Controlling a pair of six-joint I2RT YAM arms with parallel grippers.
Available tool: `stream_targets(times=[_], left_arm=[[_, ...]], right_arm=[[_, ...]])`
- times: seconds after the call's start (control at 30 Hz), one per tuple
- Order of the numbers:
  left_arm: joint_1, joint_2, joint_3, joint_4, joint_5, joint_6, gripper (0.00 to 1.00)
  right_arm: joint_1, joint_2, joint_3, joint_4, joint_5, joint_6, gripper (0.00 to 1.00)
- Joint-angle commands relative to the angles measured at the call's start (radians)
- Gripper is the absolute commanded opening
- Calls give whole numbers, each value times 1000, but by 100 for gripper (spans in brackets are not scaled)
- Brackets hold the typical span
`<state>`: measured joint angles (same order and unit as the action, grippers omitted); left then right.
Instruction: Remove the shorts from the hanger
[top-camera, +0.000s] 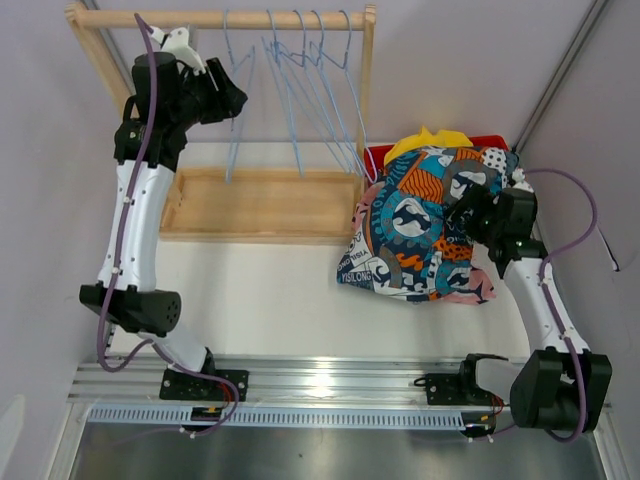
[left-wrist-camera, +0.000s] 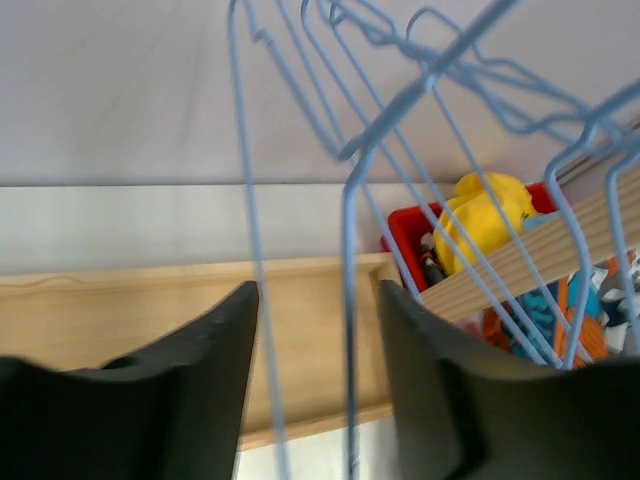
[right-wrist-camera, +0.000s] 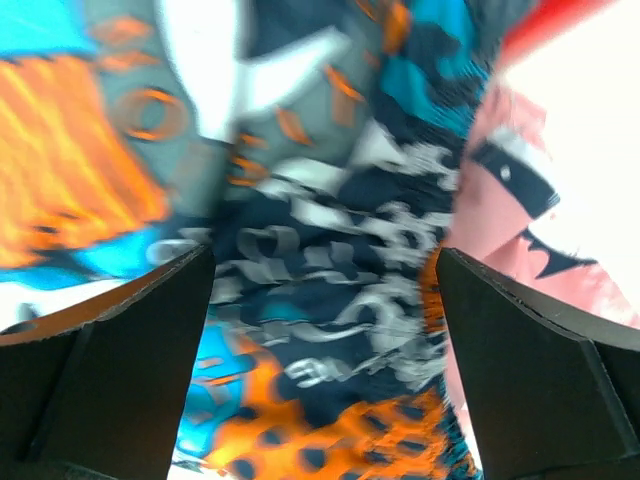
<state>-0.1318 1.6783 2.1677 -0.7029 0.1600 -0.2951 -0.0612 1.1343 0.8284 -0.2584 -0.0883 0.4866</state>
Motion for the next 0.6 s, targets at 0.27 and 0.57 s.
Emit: stream_targets(times=[0.27, 0.57], left_arm=[[1, -411, -420, 72, 10, 13, 97], [-55, -873, -831, 72, -20, 33, 99]], right_arm=[[3, -5, 454, -303, 47, -62, 100], [154, -362, 330, -236, -232, 41, 99]])
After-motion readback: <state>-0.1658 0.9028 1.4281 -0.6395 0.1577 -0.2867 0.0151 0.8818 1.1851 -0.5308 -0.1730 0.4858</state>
